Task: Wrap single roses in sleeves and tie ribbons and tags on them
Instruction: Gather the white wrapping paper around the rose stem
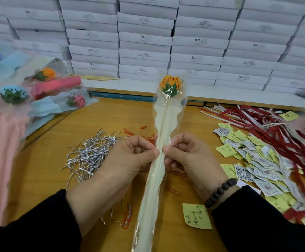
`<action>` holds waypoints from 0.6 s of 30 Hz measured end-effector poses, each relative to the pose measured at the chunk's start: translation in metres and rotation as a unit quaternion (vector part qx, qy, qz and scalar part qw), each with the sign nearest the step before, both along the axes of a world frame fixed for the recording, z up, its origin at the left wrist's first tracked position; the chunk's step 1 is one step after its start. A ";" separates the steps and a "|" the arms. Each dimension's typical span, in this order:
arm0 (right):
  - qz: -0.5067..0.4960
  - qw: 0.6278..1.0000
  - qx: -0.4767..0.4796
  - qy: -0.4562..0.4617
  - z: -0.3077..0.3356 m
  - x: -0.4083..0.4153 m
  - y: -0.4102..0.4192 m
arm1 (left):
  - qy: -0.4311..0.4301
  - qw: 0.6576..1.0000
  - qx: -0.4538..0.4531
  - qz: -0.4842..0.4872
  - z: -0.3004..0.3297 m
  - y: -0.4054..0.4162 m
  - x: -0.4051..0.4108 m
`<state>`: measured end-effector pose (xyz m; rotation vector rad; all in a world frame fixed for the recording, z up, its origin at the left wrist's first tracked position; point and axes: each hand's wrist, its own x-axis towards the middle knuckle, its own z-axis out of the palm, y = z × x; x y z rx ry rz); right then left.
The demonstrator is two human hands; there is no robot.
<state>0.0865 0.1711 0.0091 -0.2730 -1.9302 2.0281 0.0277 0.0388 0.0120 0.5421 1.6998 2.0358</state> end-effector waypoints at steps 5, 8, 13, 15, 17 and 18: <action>0.012 0.998 0.012 -0.059 0.001 0.000 0.004 | -0.004 0.999 0.011 0.033 -0.001 0.001 -0.003; 0.032 0.998 -0.019 -0.058 0.002 0.000 0.004 | -0.013 0.999 0.018 0.036 -0.001 0.000 -0.004; 0.051 0.995 -0.059 -0.054 0.003 0.001 0.002 | -0.033 0.999 0.042 0.011 0.000 0.001 -0.001; 0.051 0.996 -0.058 -0.053 0.003 0.001 0.002 | -0.043 0.998 0.050 0.002 0.001 0.001 0.000; 0.050 0.996 -0.058 -0.054 0.003 0.001 0.002 | -0.049 0.997 0.052 -0.005 0.001 0.001 0.000; 0.050 0.996 -0.058 -0.055 0.003 0.001 0.002 | -0.051 0.997 0.052 -0.008 0.001 0.001 0.000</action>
